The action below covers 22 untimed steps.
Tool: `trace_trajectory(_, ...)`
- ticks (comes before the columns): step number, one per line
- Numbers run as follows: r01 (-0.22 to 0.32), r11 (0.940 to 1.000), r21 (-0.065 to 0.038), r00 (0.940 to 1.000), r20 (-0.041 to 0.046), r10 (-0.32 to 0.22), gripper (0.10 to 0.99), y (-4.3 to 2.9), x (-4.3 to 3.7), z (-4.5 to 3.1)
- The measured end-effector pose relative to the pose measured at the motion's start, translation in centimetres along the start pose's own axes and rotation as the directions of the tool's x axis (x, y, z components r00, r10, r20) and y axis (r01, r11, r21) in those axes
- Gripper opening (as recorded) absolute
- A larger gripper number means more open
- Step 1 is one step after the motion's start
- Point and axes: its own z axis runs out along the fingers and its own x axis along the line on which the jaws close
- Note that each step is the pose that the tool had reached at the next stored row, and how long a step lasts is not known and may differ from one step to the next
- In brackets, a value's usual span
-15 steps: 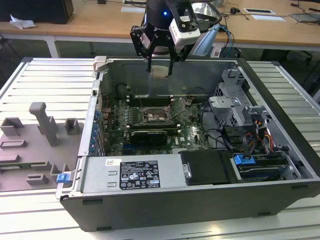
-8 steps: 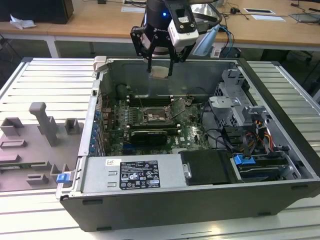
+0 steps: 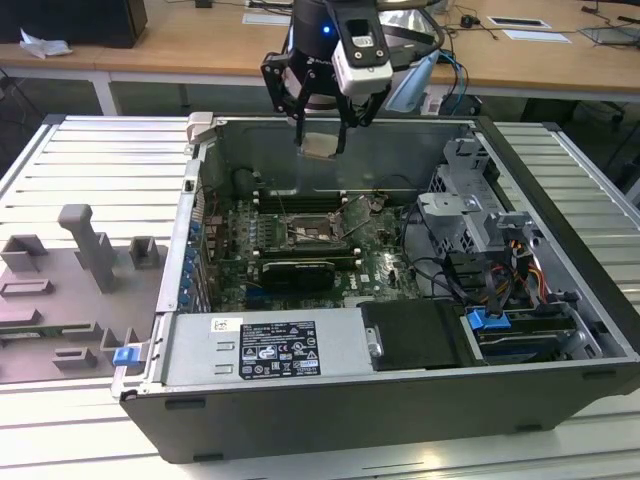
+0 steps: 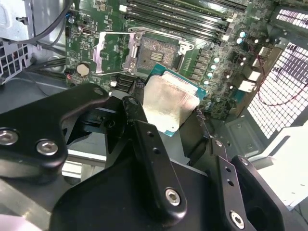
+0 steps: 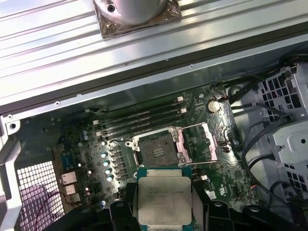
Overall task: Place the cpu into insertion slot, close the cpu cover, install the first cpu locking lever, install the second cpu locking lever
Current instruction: 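Place the cpu into insertion slot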
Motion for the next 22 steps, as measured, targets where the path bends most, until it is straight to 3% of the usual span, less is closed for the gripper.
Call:
trace_trajectory(7,-0.05,0.9987,-0.001,0.9987,0.0042,0.05,0.537,-0.02,0.0,0.21)
trace_trajectory(22,-0.104,0.9945,-0.002,0.9945,0.0087,0.104,0.537,-0.06,-0.01,0.7)
